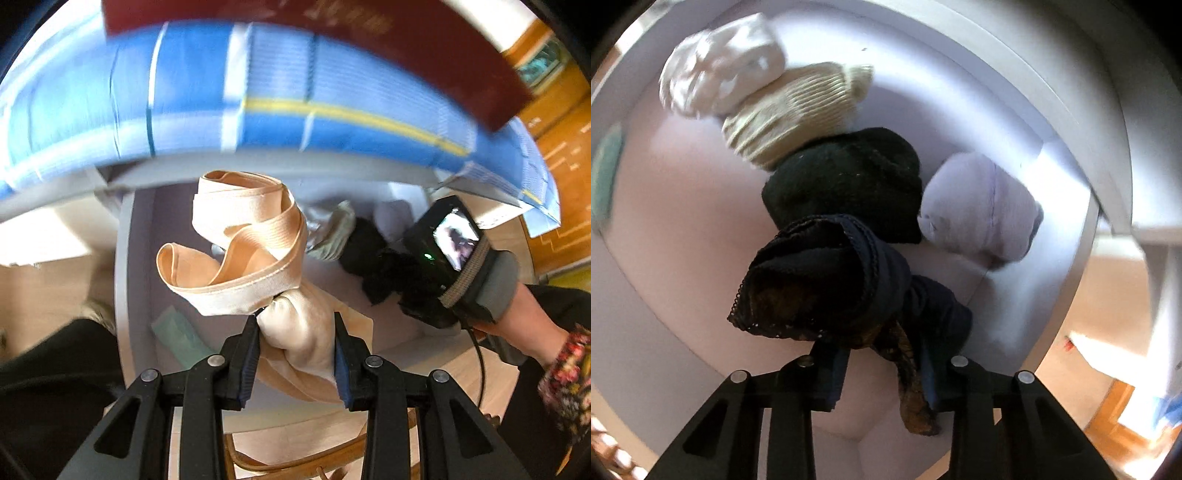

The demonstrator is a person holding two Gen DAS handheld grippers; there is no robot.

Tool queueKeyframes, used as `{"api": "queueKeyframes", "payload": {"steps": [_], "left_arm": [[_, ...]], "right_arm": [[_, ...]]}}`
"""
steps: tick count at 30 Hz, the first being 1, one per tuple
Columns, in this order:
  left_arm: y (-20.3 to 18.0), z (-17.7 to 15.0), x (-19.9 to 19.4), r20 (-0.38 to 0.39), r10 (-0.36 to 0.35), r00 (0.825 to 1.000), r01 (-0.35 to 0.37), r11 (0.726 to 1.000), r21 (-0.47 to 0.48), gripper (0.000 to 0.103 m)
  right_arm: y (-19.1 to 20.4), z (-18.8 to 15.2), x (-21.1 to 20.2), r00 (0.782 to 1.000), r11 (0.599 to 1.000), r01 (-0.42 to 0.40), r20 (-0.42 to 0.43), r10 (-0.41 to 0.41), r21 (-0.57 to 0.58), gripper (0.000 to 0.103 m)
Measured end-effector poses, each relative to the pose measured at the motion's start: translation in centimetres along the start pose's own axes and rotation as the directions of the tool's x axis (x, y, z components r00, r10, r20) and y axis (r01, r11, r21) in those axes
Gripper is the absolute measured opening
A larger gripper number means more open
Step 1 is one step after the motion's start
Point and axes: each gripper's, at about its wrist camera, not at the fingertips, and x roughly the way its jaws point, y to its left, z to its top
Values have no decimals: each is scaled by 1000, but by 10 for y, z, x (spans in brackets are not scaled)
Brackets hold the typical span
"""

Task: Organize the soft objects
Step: 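Lift the cream cloth with the left gripper over the tray while the right grasps the navy lace cloth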

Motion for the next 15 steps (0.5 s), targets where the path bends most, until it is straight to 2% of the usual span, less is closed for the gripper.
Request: {"api": "queueKeyframes", "payload": {"steps": [2,6,7,10,15], "left_arm": [[-5,2,-16,30,9,1000,-10,999,32,35],[-15,12,-47,88,-2,996,-4,998,70,35],[-16,17,-57,102,-6,995,-2,997,78,35],[-23,34,-88,151,-18,988,0,993,118,35],[-26,71,-133,210,-32,977,0,989,150,35]], "right_arm": [[-8,-2,0,998,997,-56,-9,56,54,32],[-22,-1,0,995,990,-98,-14,100,102,32],[-38,10,0,994,989,-104,-15,106,109,32],[-52,3,-4,993,987,-112,-13,115,118,32],[-42,4,-9,994,988,-105,-14,107,111,32]]}}
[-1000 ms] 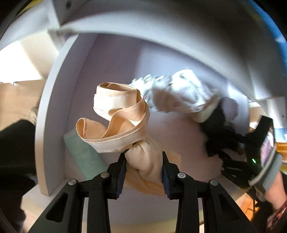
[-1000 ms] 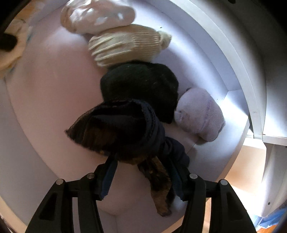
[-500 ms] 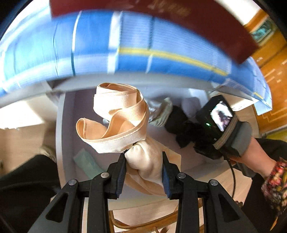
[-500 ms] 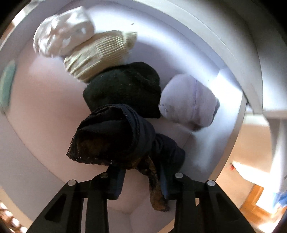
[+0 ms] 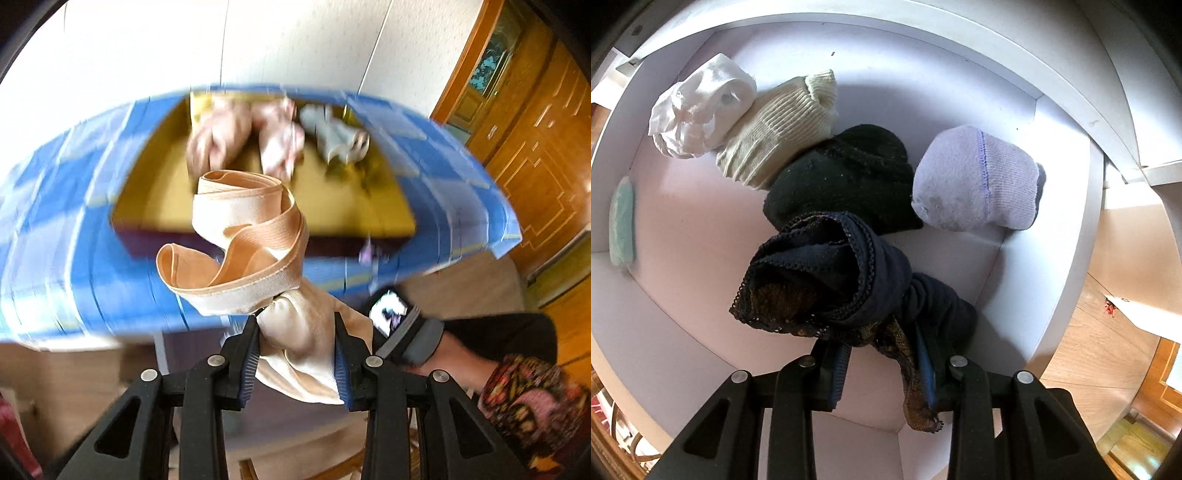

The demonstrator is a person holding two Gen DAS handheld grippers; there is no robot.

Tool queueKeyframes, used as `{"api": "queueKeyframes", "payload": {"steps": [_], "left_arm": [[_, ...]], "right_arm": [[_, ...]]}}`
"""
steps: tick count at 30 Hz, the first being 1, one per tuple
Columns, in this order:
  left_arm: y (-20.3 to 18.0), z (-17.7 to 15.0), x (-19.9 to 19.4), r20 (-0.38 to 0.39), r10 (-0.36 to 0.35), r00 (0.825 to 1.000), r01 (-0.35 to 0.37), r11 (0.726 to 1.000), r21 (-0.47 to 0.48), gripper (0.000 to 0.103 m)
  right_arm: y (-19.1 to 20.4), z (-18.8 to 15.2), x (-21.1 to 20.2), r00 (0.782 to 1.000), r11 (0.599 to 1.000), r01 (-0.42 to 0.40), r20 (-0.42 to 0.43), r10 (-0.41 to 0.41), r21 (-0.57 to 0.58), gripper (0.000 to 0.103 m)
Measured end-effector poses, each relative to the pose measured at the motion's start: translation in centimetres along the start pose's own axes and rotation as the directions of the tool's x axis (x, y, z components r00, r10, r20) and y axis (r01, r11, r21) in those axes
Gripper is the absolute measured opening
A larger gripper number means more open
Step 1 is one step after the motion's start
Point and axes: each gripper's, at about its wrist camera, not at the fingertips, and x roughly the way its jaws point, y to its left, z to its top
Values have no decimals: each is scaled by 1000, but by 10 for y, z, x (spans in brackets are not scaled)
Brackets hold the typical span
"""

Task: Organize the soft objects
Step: 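Lift the cream cloth with the left gripper over the tray while the right grasps the navy lace cloth, then open the left gripper to drop the cream cloth into the tray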

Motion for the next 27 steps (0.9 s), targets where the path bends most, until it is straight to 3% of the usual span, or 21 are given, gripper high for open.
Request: {"api": "queueKeyframes", "payload": {"steps": [6,12,16,24,27], "left_arm": [[0,56,-8,15,117,993,-118,989,95,35],[23,100,21,-51,200,978,-194,975,113,35],[36,115,49,-123,294,948,-271,947,172,35],[40,127,101,-221,413,884,-332,885,326,38],[42,132,112,-233,431,872,-348,880,324,40]], "right_arm": [[6,-2,2,1000,1000,-4,1,4,6,32],[5,-2,4,1000,1000,-6,0,6,6,32],[2,-1,3,1000,1000,-13,0,13,12,32],[-1,0,2,999,999,-33,-2,33,30,32],[-1,0,2,999,999,-38,-5,39,33,32]]}}
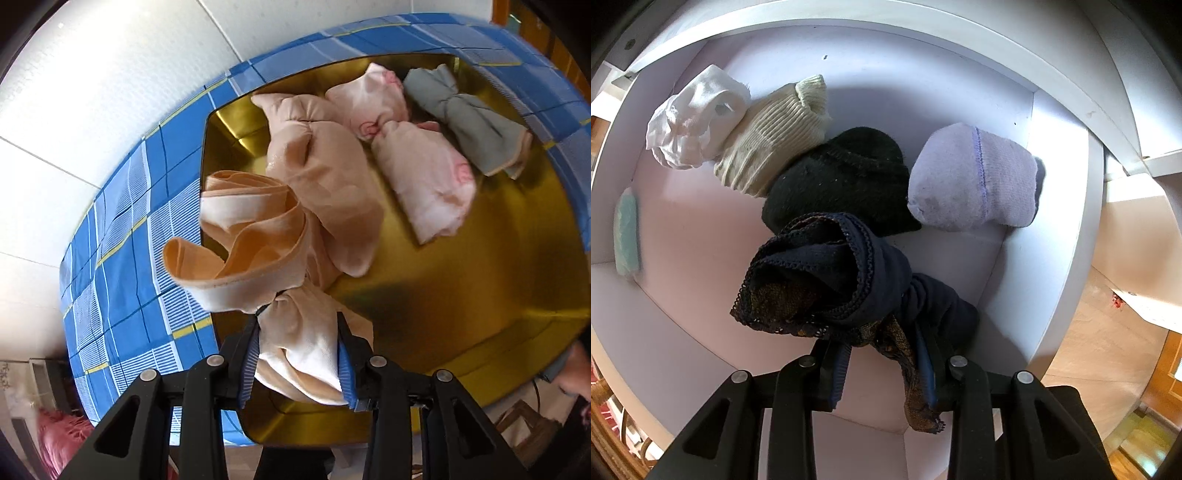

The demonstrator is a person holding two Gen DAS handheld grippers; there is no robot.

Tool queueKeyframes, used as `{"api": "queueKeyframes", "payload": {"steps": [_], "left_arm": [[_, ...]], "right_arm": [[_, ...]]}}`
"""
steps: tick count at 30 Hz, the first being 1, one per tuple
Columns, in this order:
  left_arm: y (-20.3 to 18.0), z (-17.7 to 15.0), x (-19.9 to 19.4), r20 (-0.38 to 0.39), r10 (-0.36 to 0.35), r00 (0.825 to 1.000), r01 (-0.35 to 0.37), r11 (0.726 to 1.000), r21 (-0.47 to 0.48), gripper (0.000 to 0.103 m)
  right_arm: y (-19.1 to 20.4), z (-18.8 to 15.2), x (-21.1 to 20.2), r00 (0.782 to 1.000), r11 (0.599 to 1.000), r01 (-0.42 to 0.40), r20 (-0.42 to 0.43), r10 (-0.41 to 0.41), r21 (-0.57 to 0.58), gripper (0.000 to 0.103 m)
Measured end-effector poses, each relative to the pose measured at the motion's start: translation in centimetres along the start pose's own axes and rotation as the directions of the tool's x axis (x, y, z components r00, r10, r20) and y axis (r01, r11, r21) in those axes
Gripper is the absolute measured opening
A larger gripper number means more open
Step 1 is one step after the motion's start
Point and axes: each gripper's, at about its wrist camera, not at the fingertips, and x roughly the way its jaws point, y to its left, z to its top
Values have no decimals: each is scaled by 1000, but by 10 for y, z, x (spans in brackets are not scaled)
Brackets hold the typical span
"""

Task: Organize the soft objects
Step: 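Open the left gripper to drop the cream cloth into the tray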

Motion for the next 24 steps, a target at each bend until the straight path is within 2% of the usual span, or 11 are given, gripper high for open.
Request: {"api": "queueKeyframes", "payload": {"steps": [1,3,5,9,16,18,20,24], "left_arm": [[0,2,1,2,-6,1000,6,1000,-10,43],[3,4,-1,26,-16,1000,17,999,-41,62],[5,5,-6,51,-15,999,18,998,-58,68],[11,3,-11,78,-15,997,22,996,-90,68],[30,-10,-17,146,-61,987,92,972,-216,68],[36,-20,-22,196,-78,978,127,959,-255,68],[39,-32,-33,265,-100,959,180,937,-300,69],[40,-62,-52,383,-137,913,284,889,-360,80]], "right_arm": [[0,0,0,1000,1000,-1,-1,1,1,32],[0,0,1,1000,1000,-2,-2,2,4,32],[0,1,1,1000,1000,-3,-4,3,5,32],[0,1,1,1000,1000,-2,-3,2,6,32],[0,1,1,1000,1000,-1,-3,2,5,32],[0,1,1,1000,1000,-1,-4,1,5,33],[0,1,1,1000,1000,-2,-3,2,7,33],[-1,1,1,1000,1000,-2,-3,2,5,33]]}}
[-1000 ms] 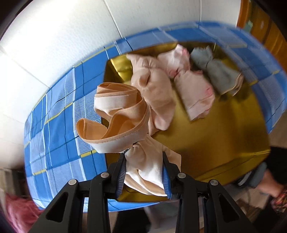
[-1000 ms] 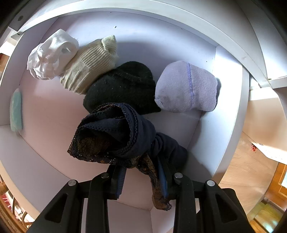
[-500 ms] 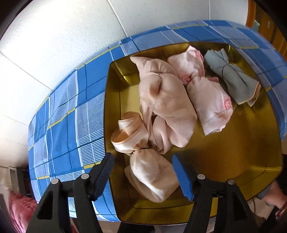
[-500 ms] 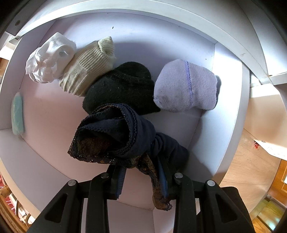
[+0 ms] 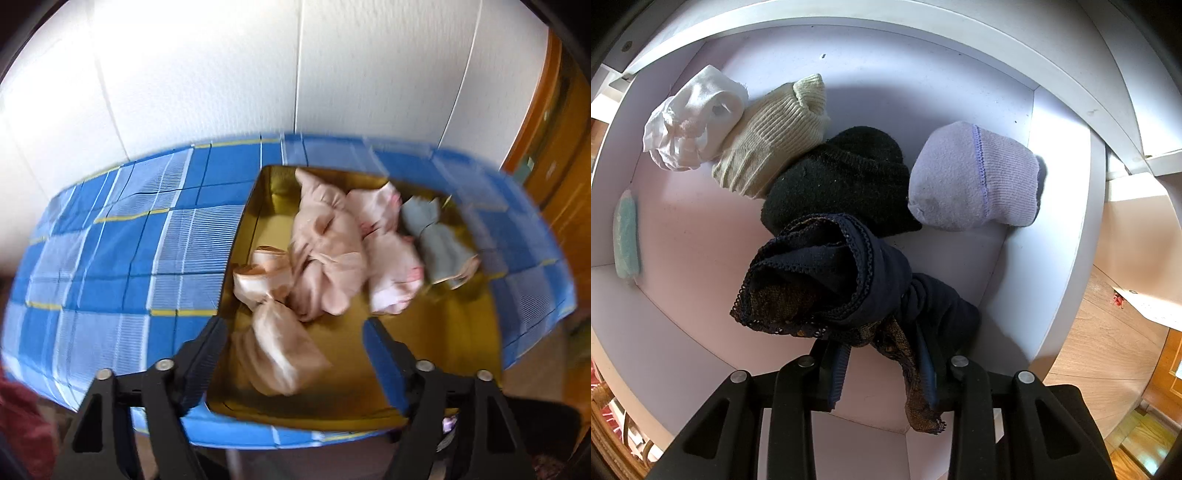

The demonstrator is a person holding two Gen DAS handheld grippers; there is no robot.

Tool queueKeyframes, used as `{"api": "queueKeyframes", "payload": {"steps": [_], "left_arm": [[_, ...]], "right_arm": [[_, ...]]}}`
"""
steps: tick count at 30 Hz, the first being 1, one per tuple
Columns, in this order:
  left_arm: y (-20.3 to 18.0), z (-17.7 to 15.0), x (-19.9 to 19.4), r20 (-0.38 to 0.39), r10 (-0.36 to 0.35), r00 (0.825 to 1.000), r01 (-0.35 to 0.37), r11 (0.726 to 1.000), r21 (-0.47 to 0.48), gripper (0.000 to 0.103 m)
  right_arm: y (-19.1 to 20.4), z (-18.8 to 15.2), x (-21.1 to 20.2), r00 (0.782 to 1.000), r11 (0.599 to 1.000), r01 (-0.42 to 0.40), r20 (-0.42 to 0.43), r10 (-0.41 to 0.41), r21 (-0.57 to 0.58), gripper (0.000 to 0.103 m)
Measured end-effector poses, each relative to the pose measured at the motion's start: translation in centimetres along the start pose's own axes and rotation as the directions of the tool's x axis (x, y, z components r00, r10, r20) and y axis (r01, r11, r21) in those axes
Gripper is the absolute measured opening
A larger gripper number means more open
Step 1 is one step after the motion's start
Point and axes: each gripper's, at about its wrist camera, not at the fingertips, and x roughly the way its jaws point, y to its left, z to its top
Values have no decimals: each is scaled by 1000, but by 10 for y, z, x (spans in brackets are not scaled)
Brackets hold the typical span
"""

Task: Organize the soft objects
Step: 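Open the left gripper to drop the cream cloth into the tray, then move the left tool to the shelf and grasp the mint-green packet while the right lifts the navy cloth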

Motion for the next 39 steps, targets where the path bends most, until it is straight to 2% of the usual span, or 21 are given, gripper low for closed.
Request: {"api": "queueKeyframes", "payload": {"steps": [5,10,16,22,26,29,34,37,39], "left_arm": [[-5,-33,-31,77,-59,995,61,998,-27,81],[-4,-71,-54,152,-60,987,73,994,-82,85],[4,-120,-45,130,-46,990,67,985,-162,93],[14,-169,0,-17,-58,998,51,962,-268,93],[17,-196,33,-126,-68,990,22,943,-331,93],[17,-212,56,-203,-75,976,-4,932,-362,93],[19,-238,95,-341,-81,937,-64,917,-394,93],[25,-251,120,-434,-85,897,-114,903,-414,93],[32,-259,132,-473,-95,876,-139,889,-436,93]], "right_arm": [[3,-1,0,1000,1000,11,4,-11,-12,35],[10,-4,0,999,999,37,8,-36,-38,35],[16,-9,0,998,997,56,6,-56,-55,36],[22,-13,5,996,993,89,-2,-89,-80,37],[27,-17,9,993,989,119,-7,-120,-93,38],[30,-20,11,990,986,137,-11,-139,-99,38],[30,-25,15,988,984,151,-21,-154,-95,40],[27,-28,19,988,984,147,-25,-150,-97,40],[22,-24,23,988,984,147,-26,-151,-102,41]]}}
